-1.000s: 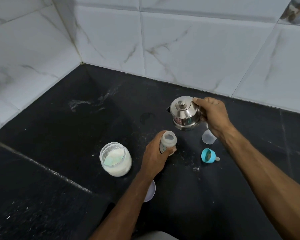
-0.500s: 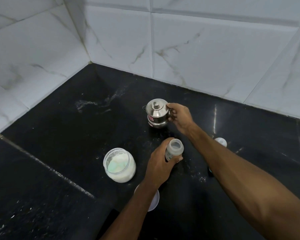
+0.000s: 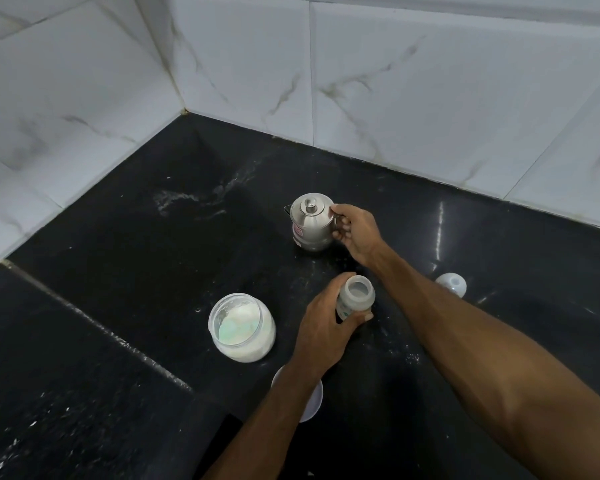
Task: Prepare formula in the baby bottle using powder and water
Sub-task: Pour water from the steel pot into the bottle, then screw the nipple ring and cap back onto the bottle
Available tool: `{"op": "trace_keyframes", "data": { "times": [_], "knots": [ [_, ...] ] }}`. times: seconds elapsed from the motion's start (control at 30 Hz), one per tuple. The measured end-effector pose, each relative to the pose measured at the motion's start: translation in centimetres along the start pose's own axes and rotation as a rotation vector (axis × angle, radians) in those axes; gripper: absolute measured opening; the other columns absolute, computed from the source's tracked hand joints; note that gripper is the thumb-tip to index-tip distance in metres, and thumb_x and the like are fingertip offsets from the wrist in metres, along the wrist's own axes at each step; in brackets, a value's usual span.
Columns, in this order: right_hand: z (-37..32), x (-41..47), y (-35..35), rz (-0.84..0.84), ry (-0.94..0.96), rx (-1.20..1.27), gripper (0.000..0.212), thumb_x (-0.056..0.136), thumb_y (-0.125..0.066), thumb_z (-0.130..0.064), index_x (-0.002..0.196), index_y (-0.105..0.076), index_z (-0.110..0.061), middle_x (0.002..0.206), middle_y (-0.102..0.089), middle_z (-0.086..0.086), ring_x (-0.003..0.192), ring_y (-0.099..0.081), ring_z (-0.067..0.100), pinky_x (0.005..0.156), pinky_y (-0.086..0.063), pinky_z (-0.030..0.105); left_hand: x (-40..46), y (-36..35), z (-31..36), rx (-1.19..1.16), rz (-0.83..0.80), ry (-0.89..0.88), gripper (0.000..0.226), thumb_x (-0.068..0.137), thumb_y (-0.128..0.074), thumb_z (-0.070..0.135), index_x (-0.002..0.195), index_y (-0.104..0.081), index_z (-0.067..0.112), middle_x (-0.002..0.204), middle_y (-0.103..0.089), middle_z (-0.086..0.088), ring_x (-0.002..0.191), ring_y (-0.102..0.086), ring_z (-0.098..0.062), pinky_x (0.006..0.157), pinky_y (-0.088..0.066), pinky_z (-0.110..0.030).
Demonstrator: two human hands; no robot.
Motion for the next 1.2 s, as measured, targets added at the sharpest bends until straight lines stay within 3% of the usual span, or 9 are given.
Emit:
{"op": "trace_keyframes", "data": {
  "times": [0.2,0.43,0.57,0.67,0.83,1.03,1.13,1.2],
  "knots": [
    [0.5,0.3,0.5,0.016,0.006,0.038,0.035,0.090,-0.061,-0.013,0.055,-0.060,-0.017,0.046,-0.042,-0.007,0.043,-0.041,0.005,0.056,-0.041,0.025,0.0,0.1,-0.1,0.017,-0.008,0.014,0.059,0.077,-0.066,0.043,0.132,-0.051,0.026,0.126,-0.060,0.015,0.120,-0.054,-0.001,0.103,-0.045,-0.037],
    [0.0,-0.2,1.5,0.044,0.097,-0.119,0.022,0.087,-0.071,-0.030,0.074,-0.058,-0.016,0.065,-0.060,-0.001,0.051,-0.048,0.008,0.052,-0.042,0.024,0.0,0.1,0.0,0.029,-0.006,-0.002,0.059,0.077,-0.065,0.045,0.132,-0.050,0.028,0.128,-0.059,0.016,0.121,-0.052,0.001,0.105,-0.044,-0.035],
    [-1.5,-1.9,2.5,0.105,0.191,-0.122,0.024,0.091,-0.063,-0.039,0.090,-0.059,-0.016,0.079,-0.061,-0.001,0.049,-0.046,0.007,0.053,-0.044,0.028,0.0,0.1,0.1,0.037,-0.010,-0.024,0.059,0.078,-0.066,0.043,0.133,-0.050,0.028,0.128,-0.058,0.016,0.121,-0.053,0.000,0.104,-0.045,-0.036],
    [-2.8,-4.2,3.3,0.074,0.247,-0.098,0.024,0.095,-0.058,-0.037,0.097,-0.059,-0.013,0.094,-0.065,0.001,0.051,-0.048,0.009,0.055,-0.045,0.029,0.1,0.4,0.1,0.036,0.004,-0.036,0.056,0.077,-0.067,0.043,0.130,-0.051,0.032,0.125,-0.058,0.020,0.119,-0.053,0.001,0.103,-0.046,-0.035],
    [-4.1,-10.0,6.1,0.050,0.327,-0.149,0.018,0.097,-0.056,-0.030,0.096,-0.061,-0.013,0.096,-0.067,0.003,0.058,-0.053,0.013,0.058,-0.047,0.028,0.2,0.3,-0.3,0.052,0.002,-0.061,0.058,0.078,-0.069,0.042,0.131,-0.051,0.028,0.127,-0.059,0.015,0.120,-0.055,-0.004,0.102,-0.047,-0.042],
    [-3.6,-15.8,11.2,0.270,0.420,-0.409,0.003,0.091,-0.065,-0.018,0.090,-0.065,-0.014,0.089,-0.066,0.016,0.074,-0.060,0.017,0.068,-0.052,0.029,0.1,0.2,-0.3,0.066,-0.006,-0.095,0.050,0.082,-0.073,0.027,0.127,-0.051,0.035,0.123,-0.060,0.019,0.117,-0.056,-0.003,0.101,-0.048,-0.043],
    [-2.6,-17.8,13.4,0.369,0.429,-0.504,0.003,0.088,-0.065,-0.010,0.090,-0.064,-0.013,0.079,-0.060,0.005,0.066,-0.054,0.004,0.062,-0.047,0.016,0.2,0.2,-0.4,0.078,-0.008,-0.091,0.052,0.082,-0.073,0.025,0.129,-0.052,0.029,0.123,-0.061,0.016,0.116,-0.057,-0.004,0.100,-0.048,-0.043],
    [-1.5,-18.6,14.5,0.381,0.420,-0.595,0.011,0.086,-0.065,-0.006,0.093,-0.064,-0.014,0.085,-0.063,-0.003,0.073,-0.056,0.001,0.071,-0.048,0.014,0.3,0.2,-0.5,0.082,-0.014,-0.086,0.053,0.082,-0.074,0.026,0.130,-0.051,0.029,0.124,-0.061,0.014,0.116,-0.057,-0.006,0.101,-0.048,-0.043]
  ]
}}
Point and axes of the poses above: each hand's wrist, its own x-axis towards the middle knuckle, its own y-axis out of the back of the hand, z = x × y, the point moved 5 cm from there along x, towards the middle knuckle
